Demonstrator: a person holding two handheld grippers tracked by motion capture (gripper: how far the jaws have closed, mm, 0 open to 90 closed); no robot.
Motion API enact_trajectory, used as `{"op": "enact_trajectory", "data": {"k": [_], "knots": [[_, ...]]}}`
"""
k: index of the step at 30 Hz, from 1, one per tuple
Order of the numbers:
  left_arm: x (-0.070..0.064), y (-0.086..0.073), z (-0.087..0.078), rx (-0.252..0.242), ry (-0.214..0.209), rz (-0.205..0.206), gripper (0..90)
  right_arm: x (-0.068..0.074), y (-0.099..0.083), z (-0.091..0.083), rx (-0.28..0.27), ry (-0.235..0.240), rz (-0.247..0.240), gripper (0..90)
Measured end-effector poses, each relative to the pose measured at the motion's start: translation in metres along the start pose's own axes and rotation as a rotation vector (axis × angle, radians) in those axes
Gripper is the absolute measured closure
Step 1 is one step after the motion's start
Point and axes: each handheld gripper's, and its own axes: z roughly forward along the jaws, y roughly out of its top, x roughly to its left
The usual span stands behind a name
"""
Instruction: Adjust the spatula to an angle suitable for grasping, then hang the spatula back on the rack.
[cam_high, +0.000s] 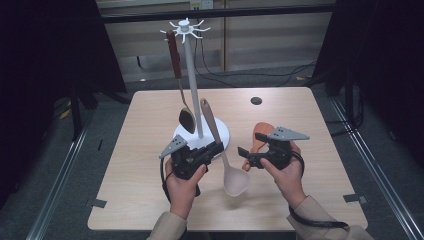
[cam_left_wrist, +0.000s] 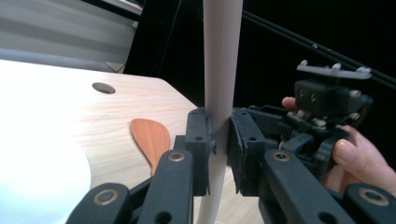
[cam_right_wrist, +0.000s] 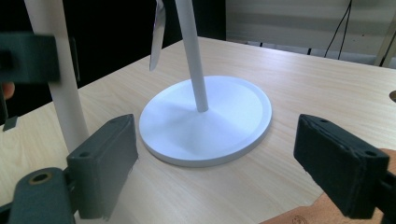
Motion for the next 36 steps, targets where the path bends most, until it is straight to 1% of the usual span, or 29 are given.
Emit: {"op": "enact_trajectory", "data": {"k": [2, 3, 4, 6, 7, 8, 9, 10, 11, 12, 13, 14, 15, 16, 17, 18, 19, 20, 21, 22, 23, 24, 26, 27, 29, 30, 32, 33, 36], "knots": [[0.0, 0.003, 0.0, -0.007, 0.001, 0.003, 79.0, -0.001, -0.001, 0.0, 0.005, -0.001, -0.01, 10.8], [0.0, 0.006, -0.001, -0.006, -0.008, 0.007, 79.1, -0.001, -0.002, 0.0, 0.008, 0.002, -0.009, 10.3], [0.0, 0.008, -0.001, -0.004, -0.003, 0.011, 79.1, -0.002, -0.003, 0.0, 0.011, 0.003, -0.006, 10.2], [0.001, 0.012, -0.002, -0.016, -0.01, 0.017, 79.1, -0.002, -0.003, 0.0, 0.013, 0.003, -0.009, 9.9], [0.002, 0.014, -0.003, -0.018, -0.002, 0.015, 79.1, -0.002, -0.004, 0.001, 0.015, 0.005, -0.013, 9.9], [0.003, 0.015, -0.004, -0.015, -0.006, 0.022, 79.0, -0.002, -0.004, 0.001, 0.016, 0.004, -0.016, 9.9], [0.003, 0.017, -0.004, -0.023, -0.011, 0.014, 79.1, -0.002, -0.004, 0.001, 0.018, 0.005, -0.015, 9.9], [0.004, 0.019, -0.004, -0.027, -0.001, 0.017, 79.1, -0.003, -0.005, 0.001, 0.02, 0.004, -0.016, 9.8], [0.004, 0.021, -0.005, -0.033, -0.008, 0.018, 79.0, -0.003, -0.005, 0.001, 0.022, 0.003, -0.017, 9.8], [0.005, 0.022, -0.006, -0.028, -0.001, 0.023, 79.0, -0.003, -0.005, 0.001, 0.024, 0.003, -0.018, 9.7], [0.005, 0.023, -0.005, -0.044, -0.006, 0.012, 79.1, -0.003, -0.006, 0.001, 0.026, 0.004, -0.019, 9.6], [0.006, 0.024, -0.006, -0.039, -0.002, 0.02, 79.0, -0.004, -0.006, 0.001, 0.027, 0.004, -0.02, 9.4], [0.006, 0.026, -0.006, -0.047, -0.006, 0.013, 79.0, -0.004, -0.006, 0.001, 0.027, 0.006, -0.02, 9.4], [0.007, 0.027, -0.007, -0.043, -0.006, 0.02, 79.0, -0.004, -0.006, 0.001, 0.029, 0.006, -0.02, 9.4], [0.005, 0.028, -0.006, -0.064, -0.004, -0.004, 79.0, -0.004, -0.006, 0.001, 0.029, 0.007, -0.022, 9.4], [0.006, 0.029, -0.007, -0.051, -0.002, 0.013, 79.0, -0.004, -0.006, 0.001, 0.03, 0.006, -0.02, 9.4], [0.007, 0.03, -0.008, -0.051, -0.003, 0.023, 79.0, -0.004, -0.006, 0.001, 0.028, 0.007, -0.023, 9.4], [0.007, 0.031, -0.008, -0.052, -0.008, 0.018, 79.0, -0.004, -0.006, 0.001, 0.027, 0.006, -0.021, 9.4], [0.007, 0.032, -0.008, -0.054, -0.004, 0.024, 79.0, -0.004, -0.006, 0.001, 0.031, 0.003, -0.02, 9.4], [0.005, 0.033, -0.007, -0.073, -0.007, -0.003, 79.0, -0.005, -0.006, 0.001, 0.033, 0.002, -0.02, 9.3], [0.007, 0.034, -0.008, -0.058, -0.014, 0.022, 79.0, -0.005, -0.007, 0.0, 0.033, 0.003, -0.02, 9.4], [0.005, 0.035, -0.007, -0.076, -0.016, -0.001, 79.0, -0.005, -0.007, 0.0, 0.034, 0.002, -0.02, 9.3], [0.005, 0.037, -0.007, -0.058, -0.008, 0.028, 79.0, -0.004, -0.007, 0.0, 0.036, 0.005, -0.02, 9.3], [0.004, 0.037, -0.006, -0.065, -0.016, 0.019, 79.0, -0.004, -0.007, 0.0, 0.036, 0.004, -0.021, 9.4], [0.005, 0.039, -0.005, -0.058, -0.016, 0.031, 79.0, -0.004, -0.008, 0.0, 0.041, 0.006, -0.025, 9.4], [0.005, 0.039, -0.004, -0.068, -0.022, 0.017, 79.0, -0.004, -0.009, 0.0, 0.046, 0.004, -0.024, 9.3], [0.005, 0.041, -0.004, -0.065, -0.015, 0.028, 79.1, -0.004, -0.009, -0.001, 0.044, 0.006, -0.027, 9.3], [0.005, 0.042, -0.004, -0.065, -0.02, 0.033, 79.0, -0.004, -0.008, -0.002, 0.044, 0.003, -0.033, 9.3], [0.004, 0.045, -0.003, -0.07, -0.022, 0.036, 79.1, -0.004, -0.008, -0.003, 0.043, 0.002, -0.025, 9.4]]}}
